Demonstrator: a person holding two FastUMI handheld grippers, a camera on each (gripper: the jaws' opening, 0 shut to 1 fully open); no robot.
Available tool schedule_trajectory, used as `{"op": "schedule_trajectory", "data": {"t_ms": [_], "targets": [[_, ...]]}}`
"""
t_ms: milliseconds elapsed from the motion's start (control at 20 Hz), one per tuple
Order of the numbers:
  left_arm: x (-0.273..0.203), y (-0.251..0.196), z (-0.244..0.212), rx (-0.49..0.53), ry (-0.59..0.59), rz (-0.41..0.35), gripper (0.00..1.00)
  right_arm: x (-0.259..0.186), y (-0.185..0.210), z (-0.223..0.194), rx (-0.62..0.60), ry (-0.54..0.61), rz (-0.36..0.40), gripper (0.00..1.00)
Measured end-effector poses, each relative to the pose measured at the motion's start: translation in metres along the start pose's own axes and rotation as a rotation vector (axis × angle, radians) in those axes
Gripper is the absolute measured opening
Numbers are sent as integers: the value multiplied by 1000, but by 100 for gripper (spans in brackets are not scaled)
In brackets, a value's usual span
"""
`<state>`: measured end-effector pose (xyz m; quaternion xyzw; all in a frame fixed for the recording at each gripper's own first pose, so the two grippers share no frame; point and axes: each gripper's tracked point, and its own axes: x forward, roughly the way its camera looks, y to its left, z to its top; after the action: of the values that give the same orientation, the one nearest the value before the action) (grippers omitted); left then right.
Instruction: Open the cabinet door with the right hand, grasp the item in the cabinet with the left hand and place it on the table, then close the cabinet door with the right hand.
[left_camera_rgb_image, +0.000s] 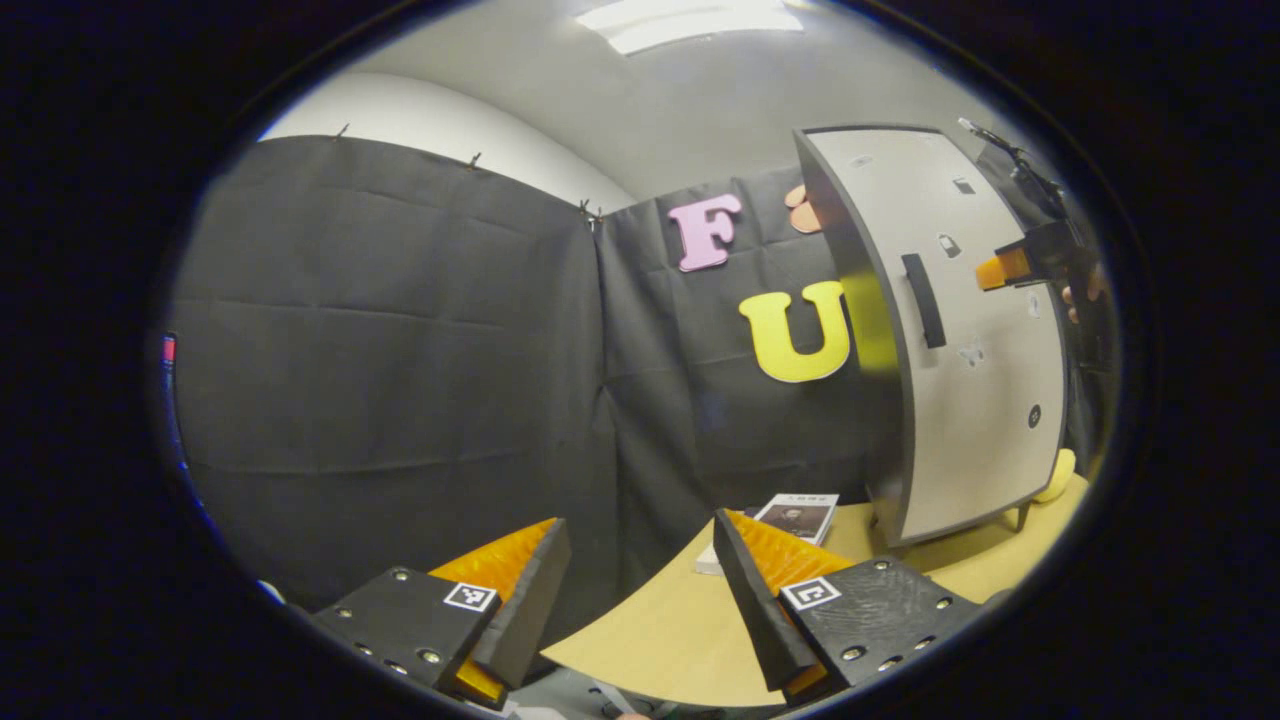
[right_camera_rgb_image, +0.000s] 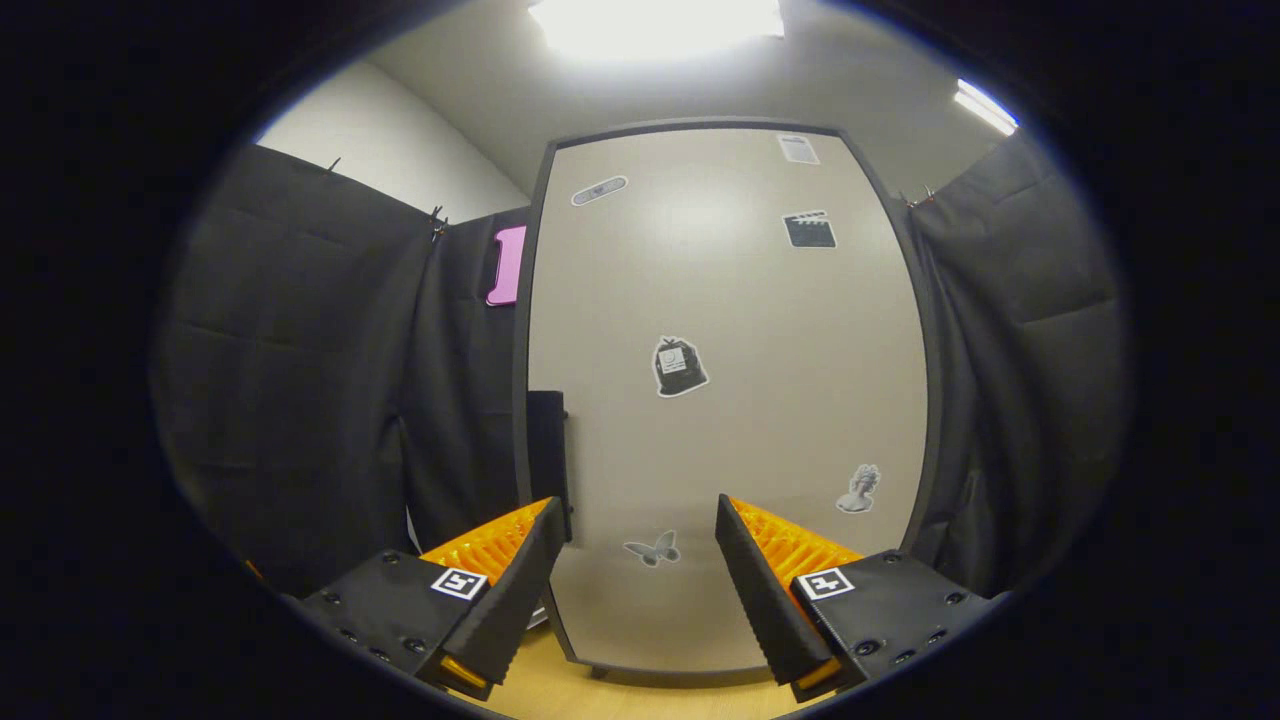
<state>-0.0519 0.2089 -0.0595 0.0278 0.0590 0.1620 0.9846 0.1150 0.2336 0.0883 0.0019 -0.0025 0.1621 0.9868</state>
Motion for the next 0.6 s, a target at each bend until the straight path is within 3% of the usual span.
{"op": "schedule_trajectory", "data": {"t_ms": [300, 600], "targets": [[4, 25, -14, -4, 18, 49, 87, 30, 34, -5, -17, 32, 39, 96], [-4, 55, -32, -8, 56, 82, 87, 59, 51, -9, -53, 59, 32, 96]]}}
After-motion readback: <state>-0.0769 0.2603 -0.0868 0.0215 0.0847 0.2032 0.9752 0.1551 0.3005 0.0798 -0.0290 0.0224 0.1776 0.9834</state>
